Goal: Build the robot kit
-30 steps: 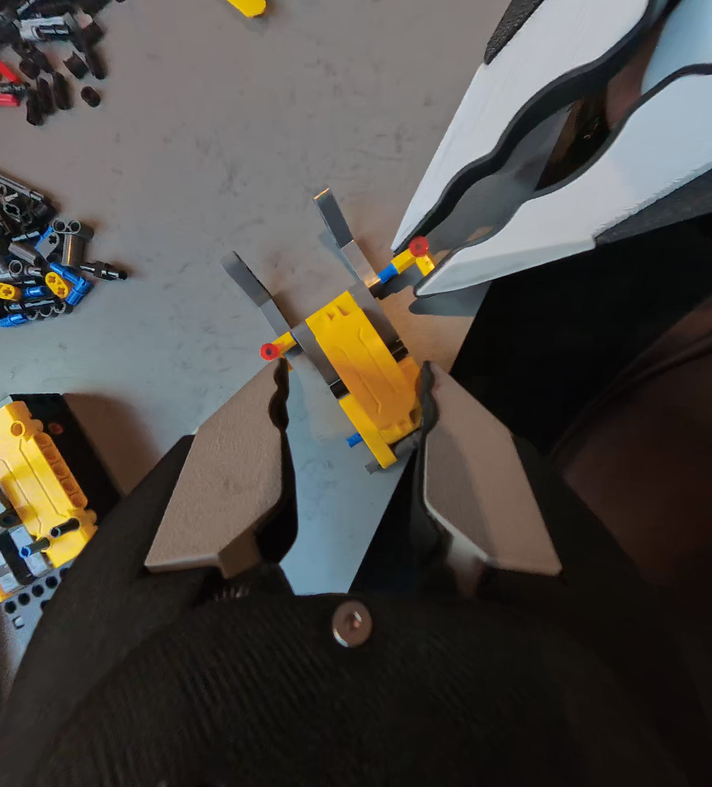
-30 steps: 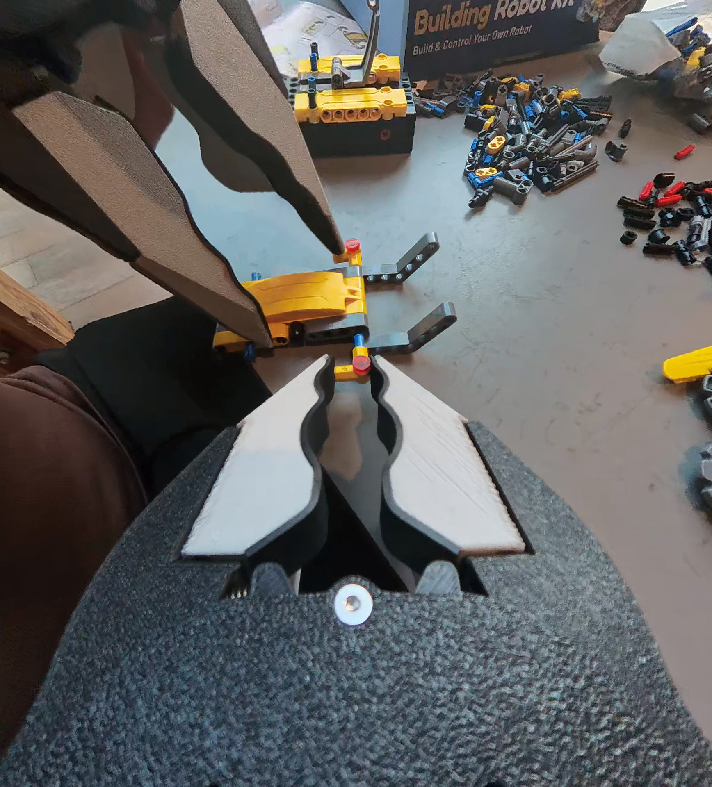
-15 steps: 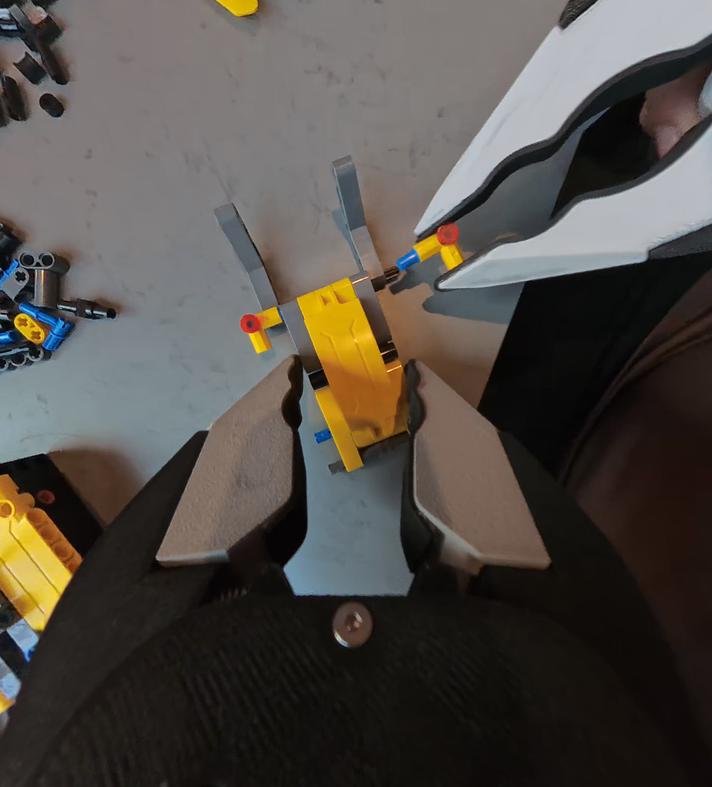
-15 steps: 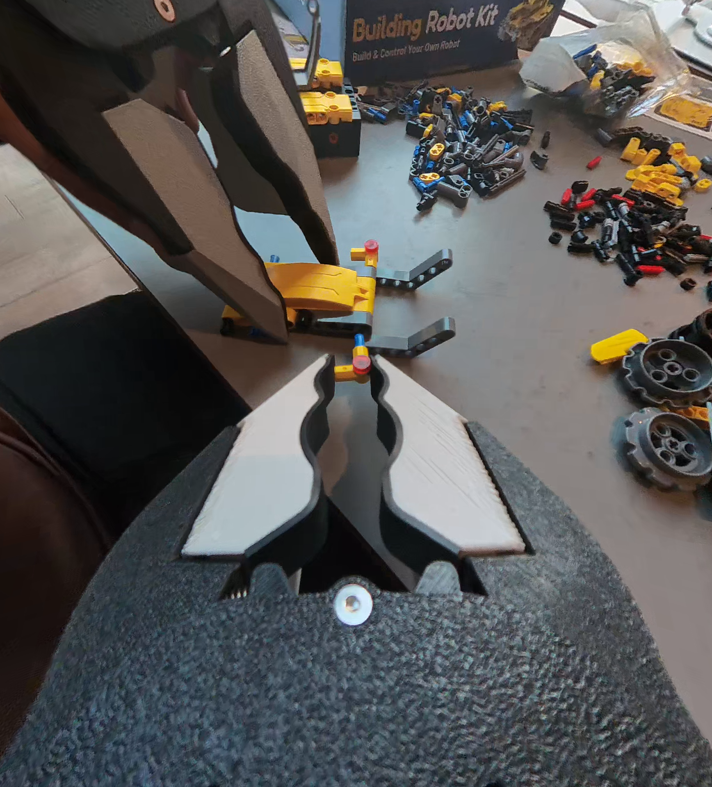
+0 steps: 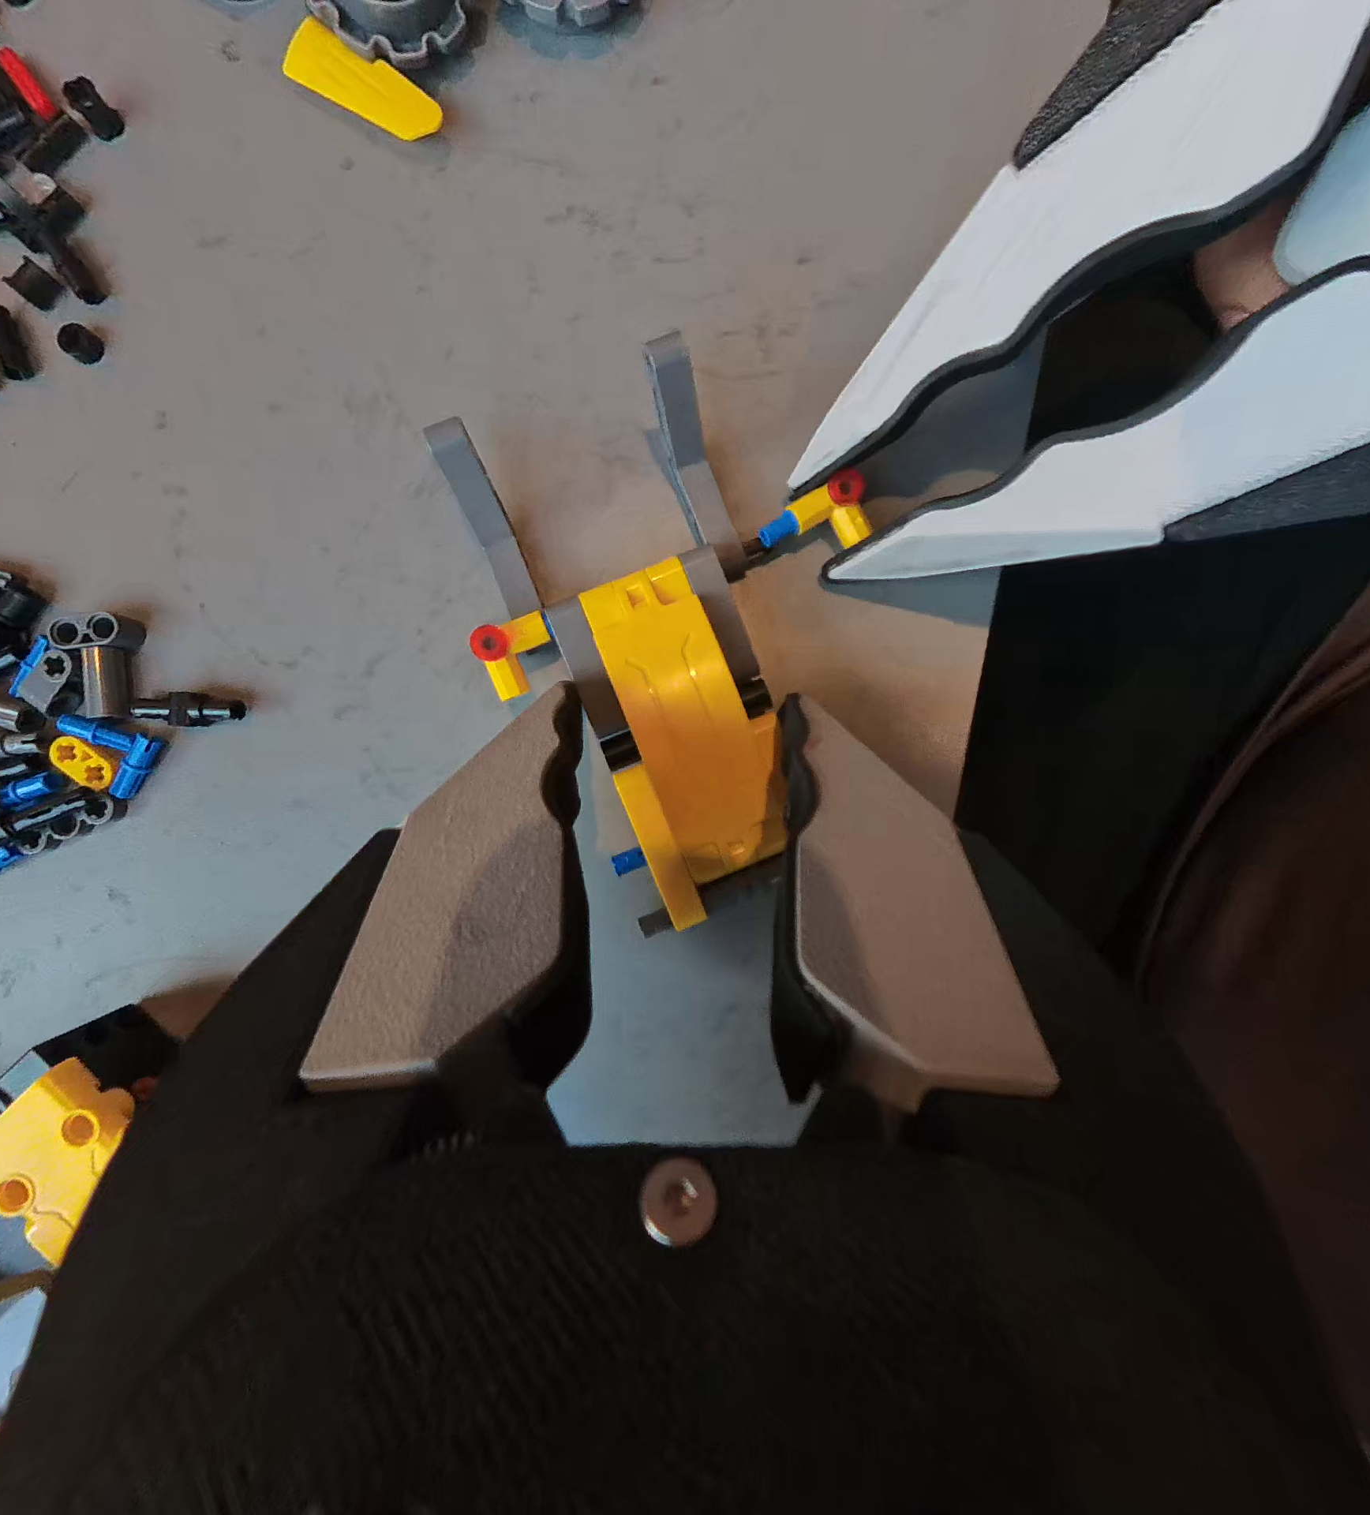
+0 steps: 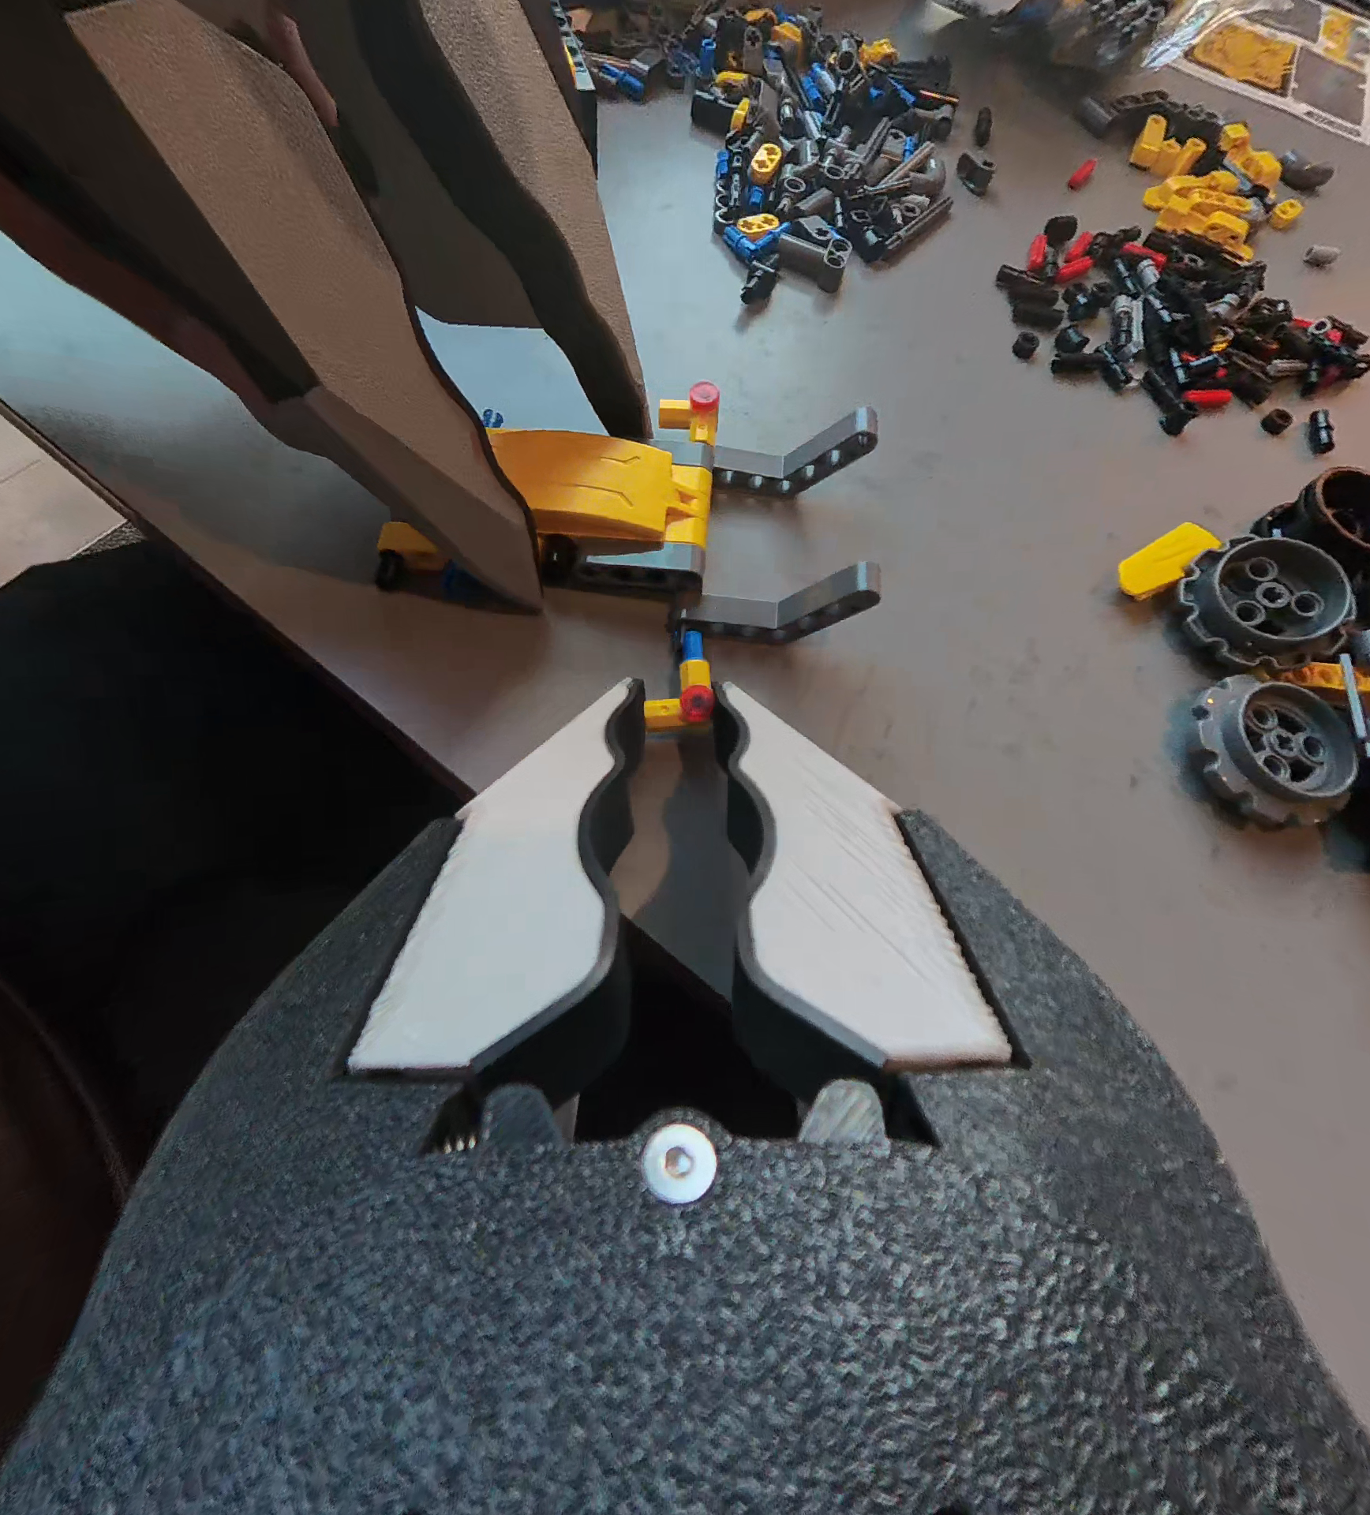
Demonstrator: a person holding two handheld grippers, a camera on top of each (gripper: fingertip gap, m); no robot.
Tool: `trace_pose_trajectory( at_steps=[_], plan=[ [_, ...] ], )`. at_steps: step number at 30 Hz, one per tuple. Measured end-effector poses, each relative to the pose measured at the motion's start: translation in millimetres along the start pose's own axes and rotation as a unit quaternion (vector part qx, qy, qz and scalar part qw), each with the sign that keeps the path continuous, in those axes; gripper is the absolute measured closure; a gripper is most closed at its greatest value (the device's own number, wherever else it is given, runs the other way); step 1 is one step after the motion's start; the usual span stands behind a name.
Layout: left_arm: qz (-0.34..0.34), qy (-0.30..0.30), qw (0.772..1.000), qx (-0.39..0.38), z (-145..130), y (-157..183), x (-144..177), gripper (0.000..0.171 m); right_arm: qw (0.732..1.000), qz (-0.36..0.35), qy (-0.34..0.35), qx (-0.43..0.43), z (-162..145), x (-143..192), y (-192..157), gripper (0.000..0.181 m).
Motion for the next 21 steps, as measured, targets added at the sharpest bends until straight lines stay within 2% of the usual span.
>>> trace_pose_trajectory(
  at_steps=[4,9,17,20,21],
  plan=[
    [-0.043,0.018,0.999,0.001,0,6,1,0.121,1.0,-0.027,0.003,0.001,-3,7,-3,0.166],
    [-0.044,0.008,0.998,-0.032,-1,7,-1,0.127,0.998,-0.041,0.004,-0.04,-10,22,-18,0.166],
    [-0.081,0.011,0.993,-0.087,4,17,-8,0.128,0.986,-0.163,0.029,-0.038,-9,41,-22,0.166],
    [-0.08,0.004,0.992,-0.1,9,18,-13,0.122,0.98,-0.187,0.039,-0.065,-6,39,-16,0.166],
    [-0.073,0.001,0.992,-0.105,10,17,-14,0.128,0.978,-0.189,0.049,-0.075,-2,39,-15,0.165]
  ],
)
Point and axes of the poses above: each gripper's, where its closed fingertips meet, x back along the fingers, z out of its top, y = z × x across the jaws, the point moved 4 cm from there along x, back along the fingers, and after that the axes turned 14 degrees about -z, right-handed, at the moved point
